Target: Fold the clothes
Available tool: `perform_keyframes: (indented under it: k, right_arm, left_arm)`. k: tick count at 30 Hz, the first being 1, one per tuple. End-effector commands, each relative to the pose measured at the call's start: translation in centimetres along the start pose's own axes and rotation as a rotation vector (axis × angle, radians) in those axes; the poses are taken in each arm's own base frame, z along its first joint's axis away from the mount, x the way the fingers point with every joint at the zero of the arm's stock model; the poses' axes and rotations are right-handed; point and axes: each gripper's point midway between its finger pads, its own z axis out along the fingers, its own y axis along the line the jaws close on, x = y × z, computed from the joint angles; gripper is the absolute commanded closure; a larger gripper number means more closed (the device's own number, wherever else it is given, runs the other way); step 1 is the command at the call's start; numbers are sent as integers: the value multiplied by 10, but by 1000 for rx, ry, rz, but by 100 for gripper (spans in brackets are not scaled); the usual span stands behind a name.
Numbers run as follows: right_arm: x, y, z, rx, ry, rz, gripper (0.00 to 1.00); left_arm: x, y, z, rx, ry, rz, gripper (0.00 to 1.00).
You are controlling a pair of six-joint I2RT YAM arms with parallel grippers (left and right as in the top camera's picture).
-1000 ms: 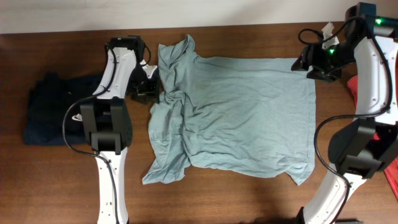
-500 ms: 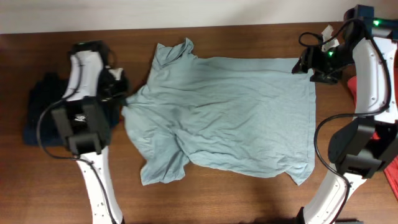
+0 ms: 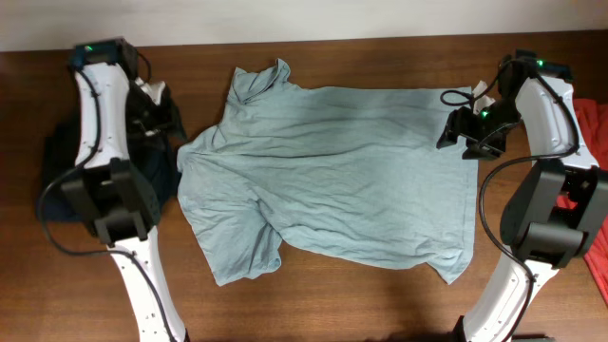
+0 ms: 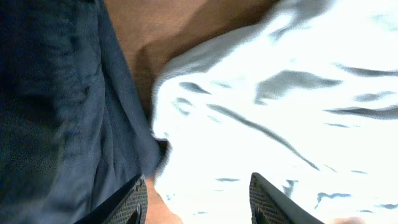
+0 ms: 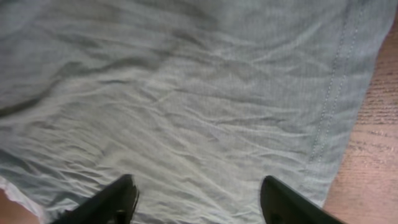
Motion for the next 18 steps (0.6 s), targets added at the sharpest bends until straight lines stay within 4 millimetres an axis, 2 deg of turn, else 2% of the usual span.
perform_keyframes:
  k: [1, 3, 5, 7, 9, 10, 11, 12, 13, 16, 18]
  right_arm:
    - [4, -2, -4, 14, 3, -14, 39]
    - [8, 6, -23, 6, -33, -47, 39]
    - [20, 19, -57, -7, -97, -73, 38]
    - [41, 29, -93, -4, -153, -91, 38]
    - [63, 38, -121, -5, -195, -101, 37]
    - [80, 41, -140, 5, -230, -93, 36]
    - [88, 41, -147, 17, -245, -77, 34]
    - [99, 39, -157, 39, -266, -45, 33]
    - [106, 37, -163, 56, -283, -21, 31]
    - [121, 32, -162, 68, -297, 45, 25]
    - [123, 28, -151, 70, -277, 50, 25]
  left_arm:
    - [6, -36, -81, 74, -205, 140, 48]
    - [19, -46, -119, 65, -293, 168, 48]
    - [47, -53, -164, -9, -397, 197, 48]
    - [72, -51, -191, -96, -456, 190, 48]
    - [104, -54, -203, -143, -473, 190, 45]
    - [127, -56, -199, -152, -451, 178, 43]
    - [138, -56, -193, -151, -429, 170, 42]
    - [158, -54, -176, -144, -371, 137, 41]
    - [169, -50, -162, -142, -327, 111, 41]
    - [189, -36, -114, -138, -231, 32, 41]
    - [189, -28, -81, -138, -215, 20, 36]
